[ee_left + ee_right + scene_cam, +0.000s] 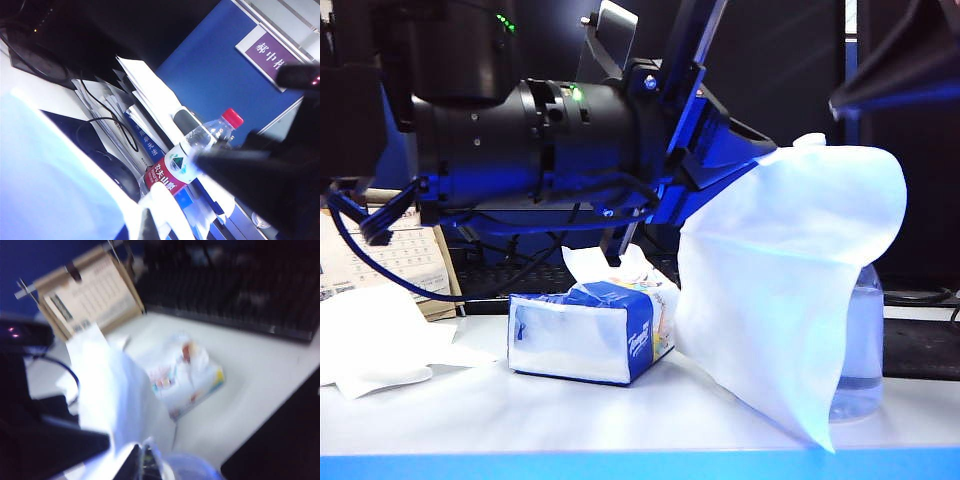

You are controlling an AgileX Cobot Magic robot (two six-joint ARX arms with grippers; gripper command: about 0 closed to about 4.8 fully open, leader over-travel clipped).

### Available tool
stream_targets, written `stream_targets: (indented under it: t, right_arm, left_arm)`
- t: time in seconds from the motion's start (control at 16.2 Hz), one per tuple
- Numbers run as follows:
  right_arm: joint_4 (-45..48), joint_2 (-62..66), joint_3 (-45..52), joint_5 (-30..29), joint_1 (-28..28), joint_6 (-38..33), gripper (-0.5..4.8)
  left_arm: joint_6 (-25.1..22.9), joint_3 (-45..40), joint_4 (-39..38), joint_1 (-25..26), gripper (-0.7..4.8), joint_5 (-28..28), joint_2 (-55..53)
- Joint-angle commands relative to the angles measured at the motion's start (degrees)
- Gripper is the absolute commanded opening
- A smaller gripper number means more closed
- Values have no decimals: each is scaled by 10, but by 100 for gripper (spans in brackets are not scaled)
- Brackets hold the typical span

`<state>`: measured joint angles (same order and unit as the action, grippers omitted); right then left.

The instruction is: Pull out a tissue from the tissue dispenser, then press the switch of the alcohol sanitizer bottle to drop some sanitizer on the paper tissue, and finally place the treated tissue on the table.

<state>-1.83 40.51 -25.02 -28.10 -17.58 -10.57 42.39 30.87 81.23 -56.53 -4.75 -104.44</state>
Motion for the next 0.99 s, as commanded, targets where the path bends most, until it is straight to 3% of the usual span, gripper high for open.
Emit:
stream_targets:
  t: [0.06,0.62,0.99]
  right_arm:
    - [3,3,-2,-3,-1,2,-4]
    - [49,56,-2,-65,-5,-26,-4]
    - [45,59,-2,-68,-5,-30,-4]
  left_arm:
    - [-4,2,11,1,-6,0,1]
    - [-2,2,11,1,-6,10,1]
    - [1,2,11,1,-6,10,1]
